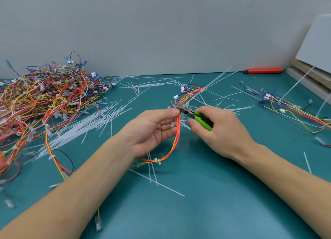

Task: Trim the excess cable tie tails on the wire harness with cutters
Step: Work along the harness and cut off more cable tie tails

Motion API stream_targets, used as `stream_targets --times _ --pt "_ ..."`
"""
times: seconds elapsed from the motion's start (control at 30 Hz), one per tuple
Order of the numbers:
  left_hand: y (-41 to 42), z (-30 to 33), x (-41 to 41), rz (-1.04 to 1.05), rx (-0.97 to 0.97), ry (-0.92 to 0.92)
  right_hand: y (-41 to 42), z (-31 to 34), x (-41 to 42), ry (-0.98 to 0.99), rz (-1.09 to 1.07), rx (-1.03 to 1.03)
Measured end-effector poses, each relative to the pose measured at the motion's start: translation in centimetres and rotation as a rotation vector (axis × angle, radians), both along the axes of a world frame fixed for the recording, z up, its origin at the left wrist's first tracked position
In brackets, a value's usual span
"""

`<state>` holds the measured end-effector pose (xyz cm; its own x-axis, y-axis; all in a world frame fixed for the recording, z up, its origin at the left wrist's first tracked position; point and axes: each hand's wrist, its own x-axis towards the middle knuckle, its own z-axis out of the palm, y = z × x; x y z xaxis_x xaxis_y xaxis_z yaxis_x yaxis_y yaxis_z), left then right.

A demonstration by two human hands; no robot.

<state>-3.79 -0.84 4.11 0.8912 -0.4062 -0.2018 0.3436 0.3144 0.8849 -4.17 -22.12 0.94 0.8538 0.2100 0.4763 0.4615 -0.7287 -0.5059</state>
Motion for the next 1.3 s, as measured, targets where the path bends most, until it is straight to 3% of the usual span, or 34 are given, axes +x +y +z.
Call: stream_targets --times 0.23,0.47,0.77,1.03,1.3 --pt "0.1 0.1 0.1 -0.005 -0.005 -0.001 0.2 -0.4 0.1 0.029 0.040 -0.033" --pt "0.1 0.0 0.2 0.005 -0.008 0.030 0.4 -0.8 -0.1 -0.010 -0.062 -0.023" --pt "-0.1 0.1 0.0 0.045 0.004 0.021 0.4 -0.9 0.1 0.068 0.046 -0.009" --pt "0.1 -0.4 0.4 0.047 0.016 0.076 0.6 -1.2 -0.2 0.067 -0.091 -0.054" --pt "-0.2 0.1 0.1 0.038 -0.008 0.063 0.7 -1.0 0.1 0.080 0.035 -0.010"
